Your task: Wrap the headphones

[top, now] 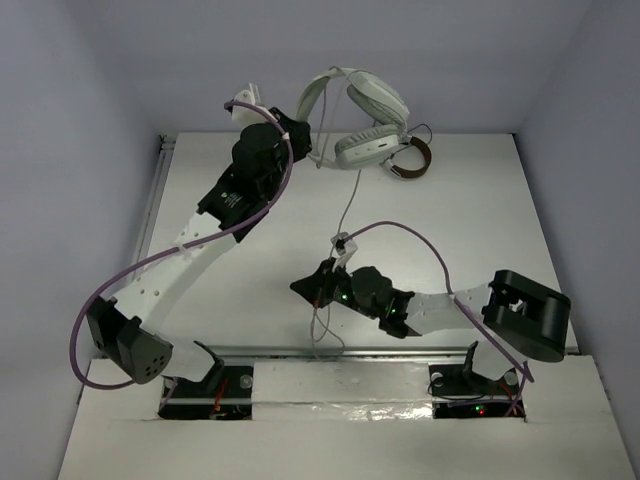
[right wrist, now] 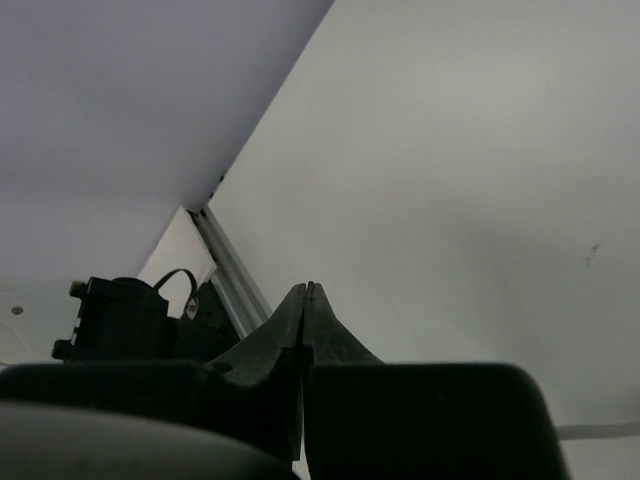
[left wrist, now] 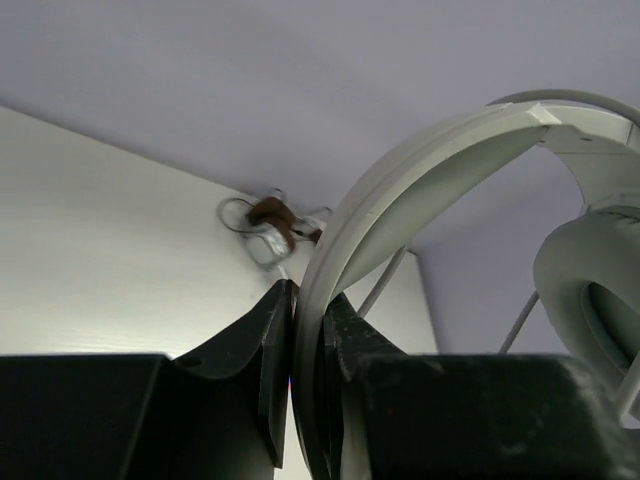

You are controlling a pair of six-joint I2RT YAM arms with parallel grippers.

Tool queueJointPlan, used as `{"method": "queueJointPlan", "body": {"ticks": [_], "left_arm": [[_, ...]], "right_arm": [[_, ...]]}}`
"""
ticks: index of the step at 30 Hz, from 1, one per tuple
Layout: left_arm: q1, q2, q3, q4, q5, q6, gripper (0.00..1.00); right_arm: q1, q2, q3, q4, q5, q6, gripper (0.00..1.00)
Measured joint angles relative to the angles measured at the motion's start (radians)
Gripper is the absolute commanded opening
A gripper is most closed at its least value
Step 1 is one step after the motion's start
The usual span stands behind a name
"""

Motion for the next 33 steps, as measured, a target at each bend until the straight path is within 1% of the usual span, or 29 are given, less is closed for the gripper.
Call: {"method": "queueJointPlan", "body": {"ticks": [3,6,11,14,16,18,21,26,29,33], "left_arm": [[-0.008,-0.001,-0.068,0.032,-0.118,0.013,0.00],[-0.032,0.000,-0.101,0.043,-0.247,0.076,0.00],[-0.107,0.022,-0.136,0.098,-0.411,0.225,0.00],[-0.150,0.032,-0.196,0.131,-0.467,0.298,0.00],[-0.171,0.032,-0.258,0.134,-0.481,0.326,0.00],[-0.188,0.032,-0.297,0.082,-0.478,0.328,0.00],[-0.241,0.023,-0.365,0.028,-0.495,0.324,0.00],[-0.340,0.017,-0.409,-0.096,-0.480,0.285,0.00],[-0.378,0.010,-0.421,-0.154,-0.467,0.258,0.00],[-0.397,-0.024,-0.450,-0.219,-0.427,0.245,0.00]], "right_arm": [[0.067,-0.018,0.061,-0.134,0.044,-0.015,0.00],[0.136,-0.045,0.140,-0.306,0.084,-0.029,0.00],[0.245,-0.090,0.307,-0.667,0.156,-0.047,0.00],[0.283,-0.154,0.360,-0.866,0.191,-0.053,0.00],[0.290,-0.227,0.370,-0.988,0.213,-0.066,0.00],[0.289,-0.303,0.394,-1.123,0.252,-0.085,0.00],[0.289,-0.361,0.489,-1.304,0.308,-0.129,0.00],[0.272,-0.414,0.599,-1.476,0.352,-0.214,0.00],[0.251,-0.436,0.610,-1.551,0.372,-0.260,0.00],[0.227,-0.475,0.610,-1.628,0.393,-0.306,0.00]]}}
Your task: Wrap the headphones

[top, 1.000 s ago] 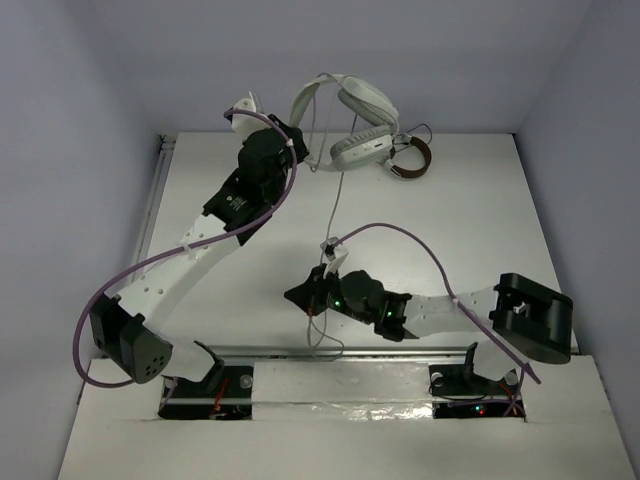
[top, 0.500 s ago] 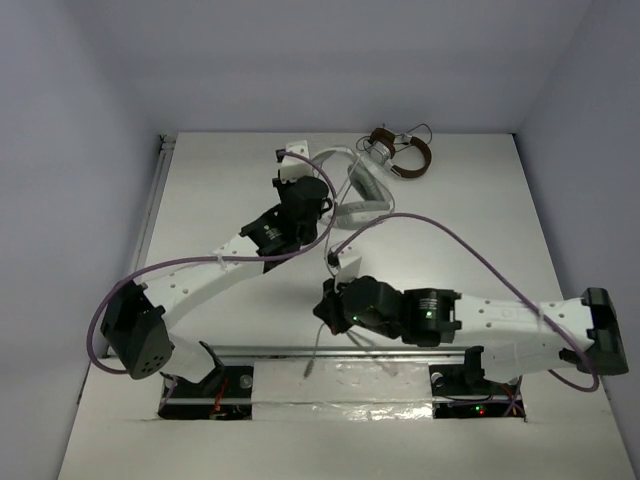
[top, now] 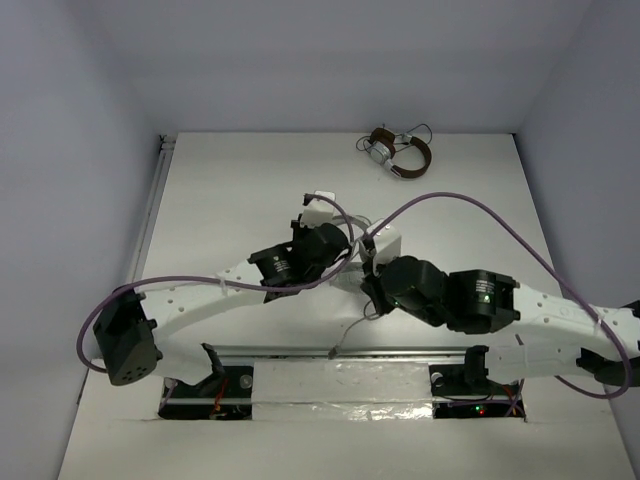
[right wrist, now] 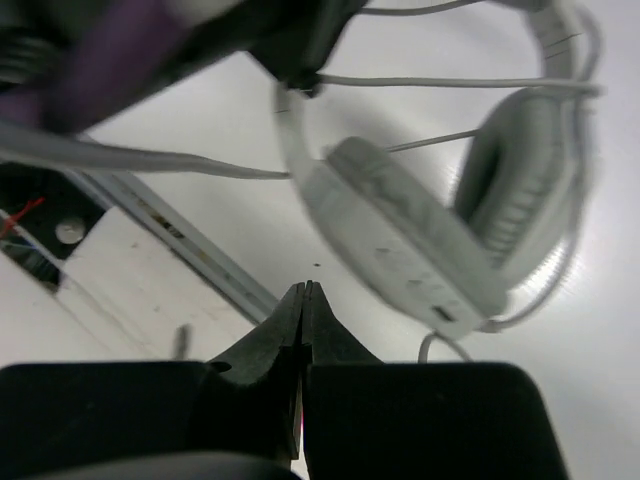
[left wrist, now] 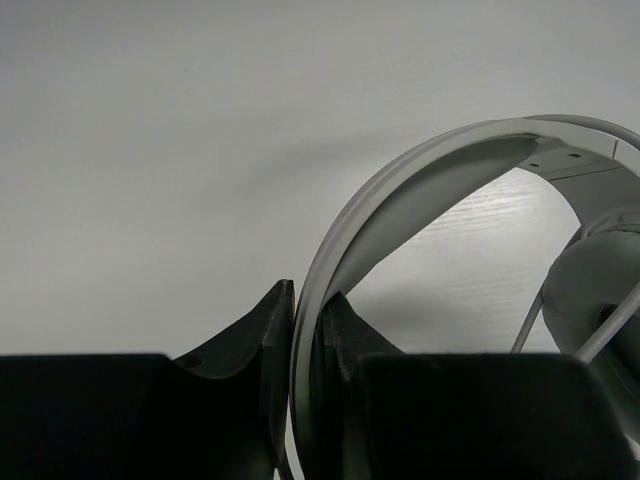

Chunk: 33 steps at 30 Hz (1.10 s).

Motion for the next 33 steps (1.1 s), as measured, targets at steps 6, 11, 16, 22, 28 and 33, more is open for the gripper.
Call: {"method": "queueJointPlan", "body": {"ticks": [6,11,16,22,28,33], "left_arm": [[-0.005,-0.071,-0.027,-0.047,0.073,0.003,0.00],[-0.005,-0.109,-0.031,-0.079,0.105,0.007,0.00],[-0.005,-0.162,-0.031,-0.150,0.130,0.040,0.00],[-0.003,-0.226,-0.031,-0.169,0.212,0.076,0.00],[0.011,-0.264,-0.030,-0.169,0.357,0.121,0.00],[0.117,-0.298,-0.029,-0.166,0.576,0.146,0.00]], "right_arm": [[-0.058,-0.045,0.000,-0.059,0.061,-0.035,0.00],[-0.097,-0.045,0.000,-0.073,0.132,-0.045,0.00],[-0.148,-0.053,-0.004,-0.063,0.274,-0.019,0.00],[-0.188,-0.088,-0.031,-0.055,0.406,0.015,0.00],[-0.253,-0.119,-0.099,0.019,0.420,0.007,0.00],[-0.343,-0.124,-0.193,0.095,0.405,0.010,0.00]]}}
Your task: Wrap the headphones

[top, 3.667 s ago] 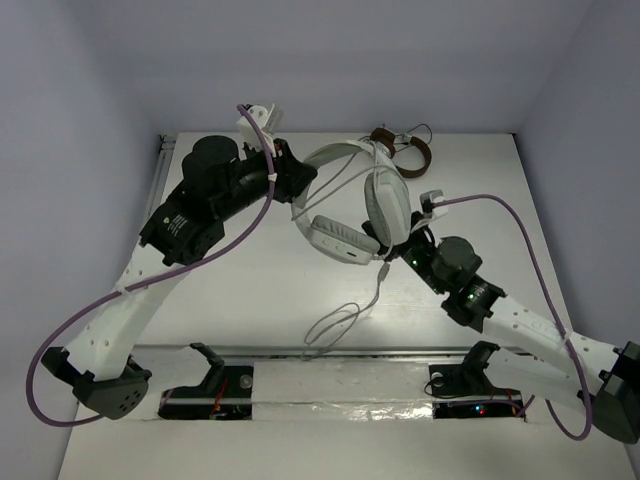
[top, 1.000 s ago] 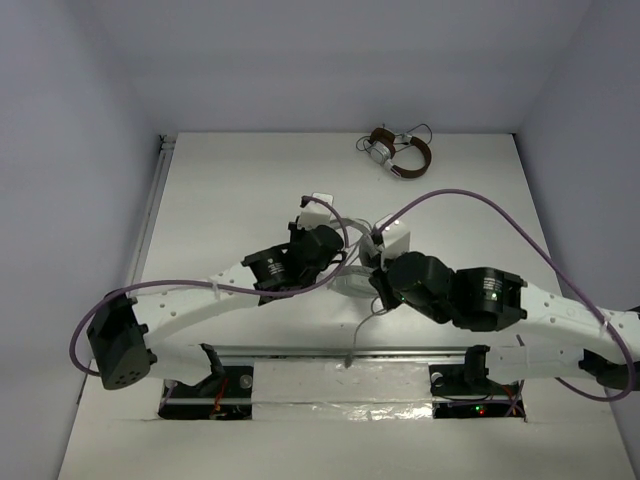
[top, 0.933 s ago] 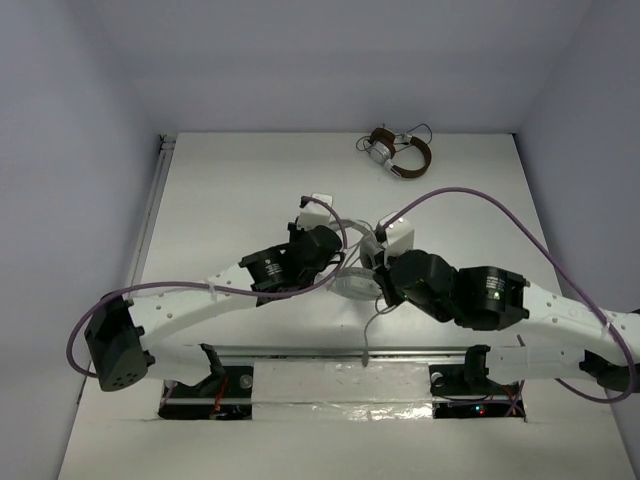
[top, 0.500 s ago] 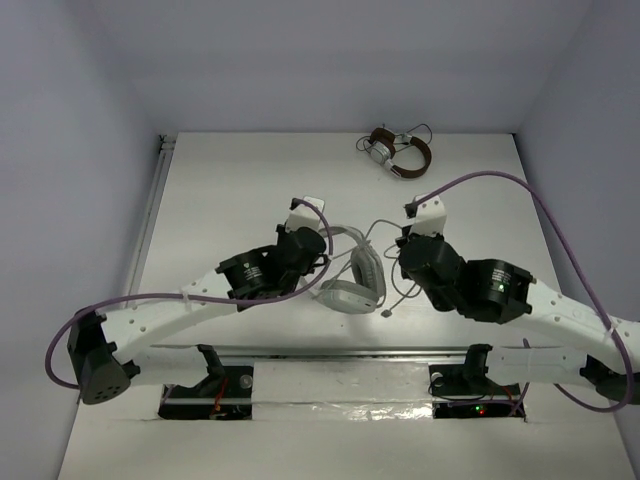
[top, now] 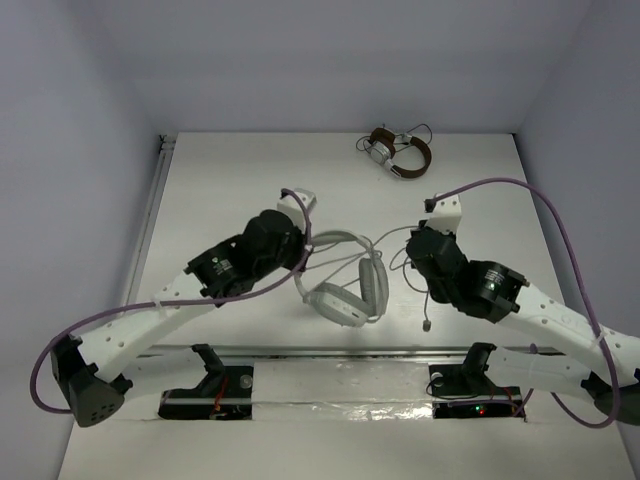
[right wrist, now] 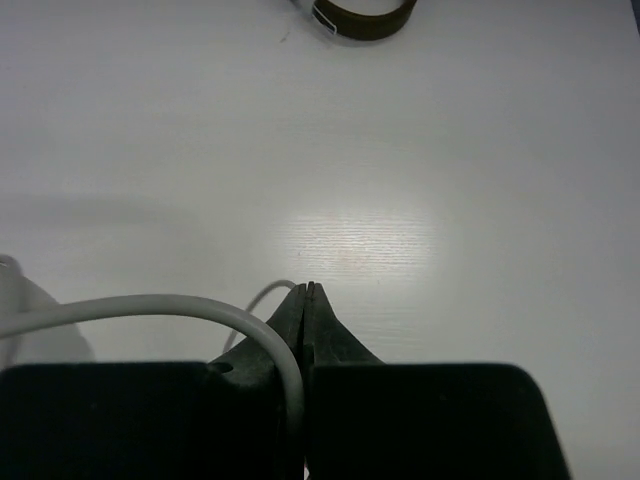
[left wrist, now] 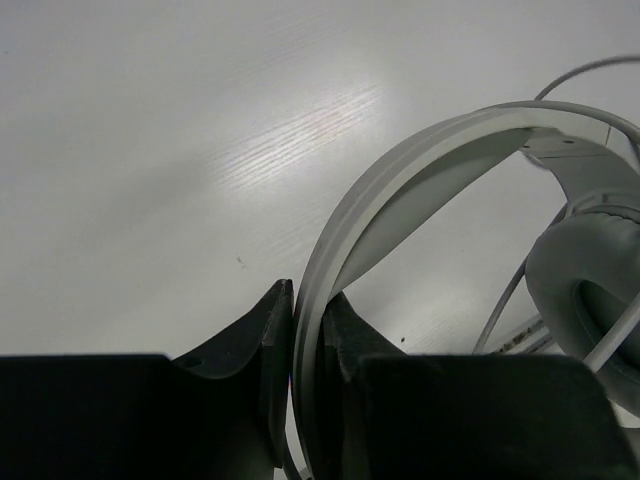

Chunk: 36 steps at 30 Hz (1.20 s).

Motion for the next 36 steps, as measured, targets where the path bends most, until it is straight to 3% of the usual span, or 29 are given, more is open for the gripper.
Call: {"method": "queueJointPlan", "body": {"ticks": [5,14,21,27,30,36], "left_arm": [[0.176,-0.045,0.007,0.028,0.177,0.002,0.00],[0.220,-0.027,0.125,0.093,0.476,-0.018,0.00],[0.262,0.035,0.161,0.189,0.638,-0.093,0.00],[0.261,0.066,0.199,0.256,0.719,-0.167,0.00],[0.262,0.073,0.227,0.278,0.731,-0.192,0.00],[0.263,0.077,0.283,0.286,0.728,-0.211,0.00]], "right_arm": [[-0.022,-0.019,-0.070,0.079,-0.044,0.046,0.00],[-0.021,-0.060,-0.287,0.448,-0.284,0.050,0.02],[-0.062,-0.188,-0.436,0.735,-0.463,0.012,0.25],[-0.116,-0.217,-0.514,0.919,-0.618,-0.002,0.36],[-0.126,-0.203,-0.535,0.975,-0.677,-0.002,0.49],[-0.127,-0.228,-0.608,1.100,-0.777,0.025,0.52]]}}
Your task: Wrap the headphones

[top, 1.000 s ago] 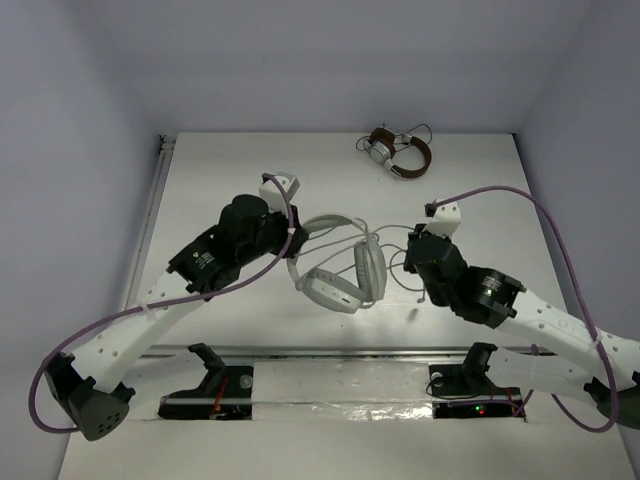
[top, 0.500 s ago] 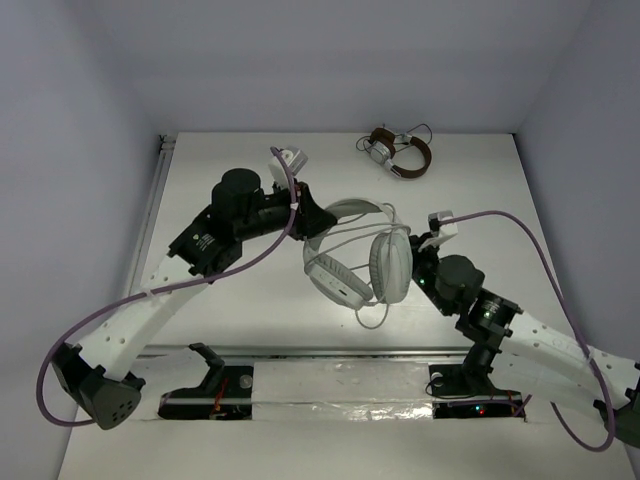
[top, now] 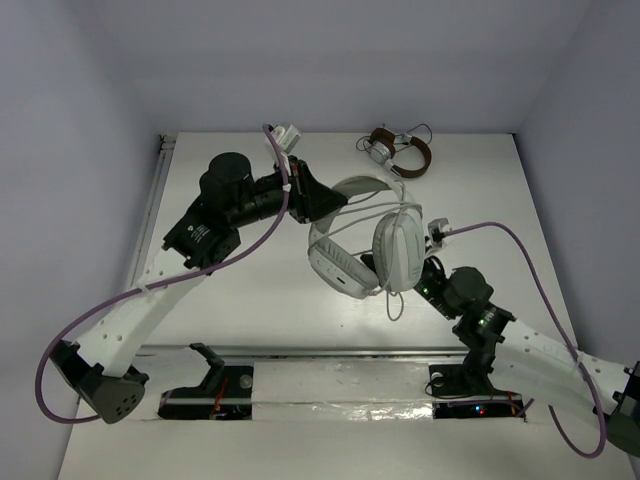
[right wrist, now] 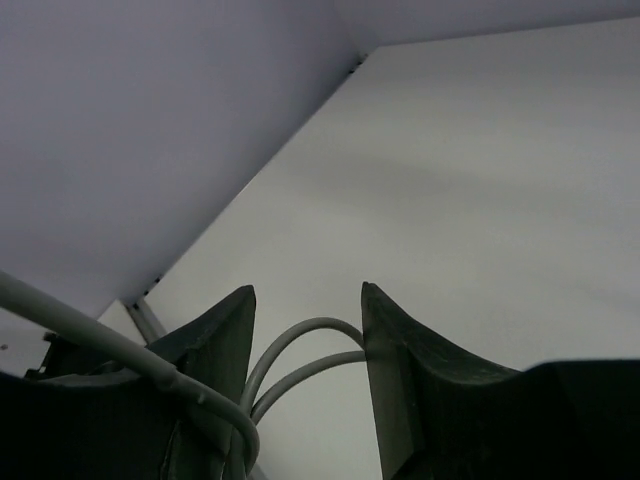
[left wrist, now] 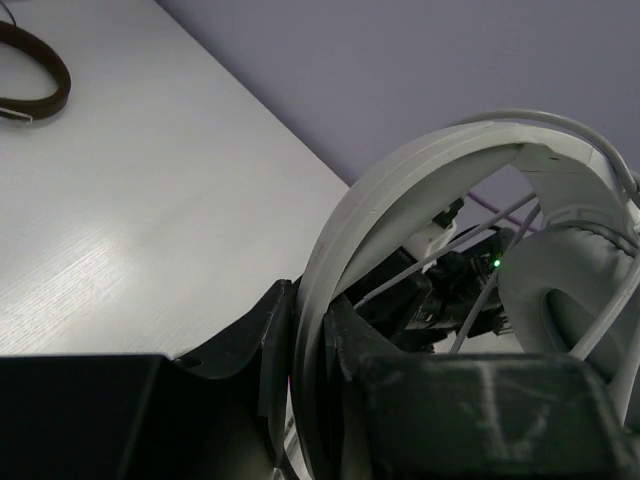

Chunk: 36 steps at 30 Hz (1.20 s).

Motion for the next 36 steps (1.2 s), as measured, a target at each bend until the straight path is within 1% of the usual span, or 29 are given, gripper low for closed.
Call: {"method": "queueJointPlan", "body": {"ticks": [2,3,5,9,13,17,18,19,20,22,25,28,29,31,33,34,36], "left_arm": [[0.000,0.007,0.018,0.011,0.000,-0.013,0.00],[0.000,0.012,0.027,0.019,0.000,-0.023,0.00],[0.000,0.024,0.040,0.039,0.002,-0.039,0.00],[0.000,0.061,0.081,0.064,0.005,-0.070,0.00],[0.005,0.097,0.145,0.063,-0.012,-0.085,0.00],[0.007,0.105,0.179,0.085,-0.028,-0.113,0.00],[0.007,0.106,0.182,0.093,-0.029,-0.124,0.00],[0.008,0.106,0.183,0.102,-0.029,-0.133,0.00],[0.008,0.106,0.186,0.108,-0.030,-0.140,0.00],[0.009,0.106,0.193,0.111,-0.032,-0.147,0.00],[0.010,0.109,0.214,0.106,-0.037,-0.154,0.00],[0.010,0.124,0.274,0.073,-0.053,-0.152,0.00],[0.010,0.132,0.304,0.054,-0.060,-0.150,0.00],[0.010,0.148,0.355,0.042,-0.074,-0.147,0.00],[0.010,0.158,0.394,0.023,-0.085,-0.146,0.00],[0.010,0.161,0.407,0.017,-0.089,-0.145,0.00],[0.010,0.167,0.429,-0.001,-0.098,-0.141,0.00]], "right_arm": [[0.000,-0.012,-0.032,0.035,-0.035,0.018,0.53],[0.000,-0.011,-0.044,0.050,-0.051,0.027,0.58],[0.000,0.013,-0.055,0.079,-0.075,0.042,0.62],[0.000,0.088,-0.056,0.137,-0.123,0.062,0.62],[0.000,0.140,-0.056,0.172,-0.163,0.079,0.58],[0.000,0.178,-0.093,0.248,-0.168,0.108,0.61],[0.000,0.185,-0.101,0.258,-0.163,0.108,0.59],[0.000,0.196,-0.104,0.260,-0.153,0.107,0.46],[0.000,0.206,-0.104,0.264,-0.146,0.105,0.39],[0.000,0.220,-0.102,0.270,-0.127,0.093,0.31],[0.000,0.216,-0.097,0.270,-0.092,0.081,0.27],[0.000,0.159,-0.095,0.233,-0.040,0.080,0.27],[0.000,0.126,-0.098,0.216,-0.012,0.087,0.27],[0.000,0.041,-0.119,0.191,0.046,0.100,0.19],[0.000,-0.061,-0.145,0.138,0.096,0.112,0.14],[0.000,-0.106,-0.151,0.103,0.117,0.116,0.13],[0.000,-0.177,-0.151,0.041,0.138,0.119,0.14]]}}
